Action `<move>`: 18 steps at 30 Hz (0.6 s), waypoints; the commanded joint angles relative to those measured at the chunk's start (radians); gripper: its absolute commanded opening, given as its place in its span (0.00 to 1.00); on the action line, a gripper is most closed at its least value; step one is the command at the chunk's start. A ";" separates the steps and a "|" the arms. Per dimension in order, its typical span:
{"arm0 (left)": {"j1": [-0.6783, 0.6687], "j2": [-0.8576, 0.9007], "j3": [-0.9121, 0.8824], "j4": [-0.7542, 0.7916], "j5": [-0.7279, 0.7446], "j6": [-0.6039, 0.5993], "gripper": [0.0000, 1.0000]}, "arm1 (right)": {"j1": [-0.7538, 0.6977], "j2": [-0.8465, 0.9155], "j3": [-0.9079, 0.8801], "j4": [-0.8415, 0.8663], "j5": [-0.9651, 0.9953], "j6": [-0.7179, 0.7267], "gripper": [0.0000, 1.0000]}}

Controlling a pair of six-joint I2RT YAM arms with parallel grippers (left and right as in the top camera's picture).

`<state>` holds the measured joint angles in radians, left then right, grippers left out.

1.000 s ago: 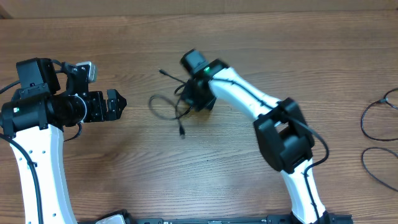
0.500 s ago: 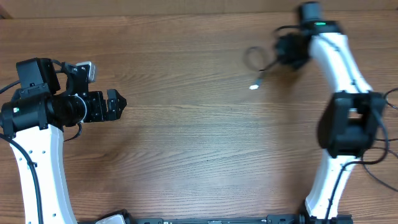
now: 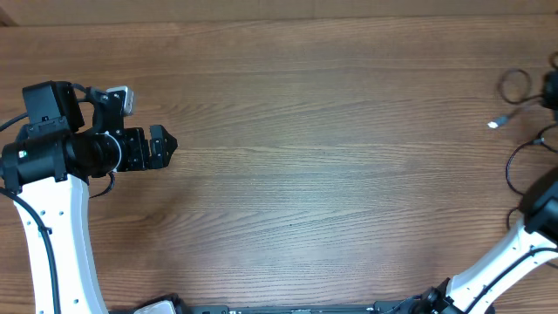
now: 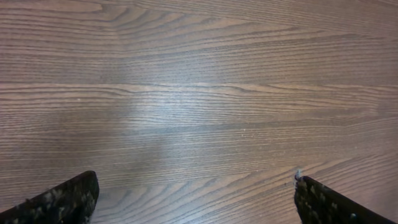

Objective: Untangle cables
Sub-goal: 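Carry the cable to the right edge and release it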

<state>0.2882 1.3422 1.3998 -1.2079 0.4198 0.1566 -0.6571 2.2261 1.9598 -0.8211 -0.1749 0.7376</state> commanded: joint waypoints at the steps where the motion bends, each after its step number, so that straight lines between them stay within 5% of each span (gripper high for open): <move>1: 0.000 -0.005 0.010 0.001 0.018 -0.011 1.00 | -0.013 -0.045 0.025 0.039 -0.002 -0.117 0.04; 18: 0.000 -0.005 0.010 0.001 0.018 -0.011 1.00 | -0.003 -0.043 0.025 0.200 -0.038 -0.182 0.04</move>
<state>0.2882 1.3422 1.3998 -1.2079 0.4198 0.1566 -0.6655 2.2261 1.9598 -0.6300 -0.2325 0.5713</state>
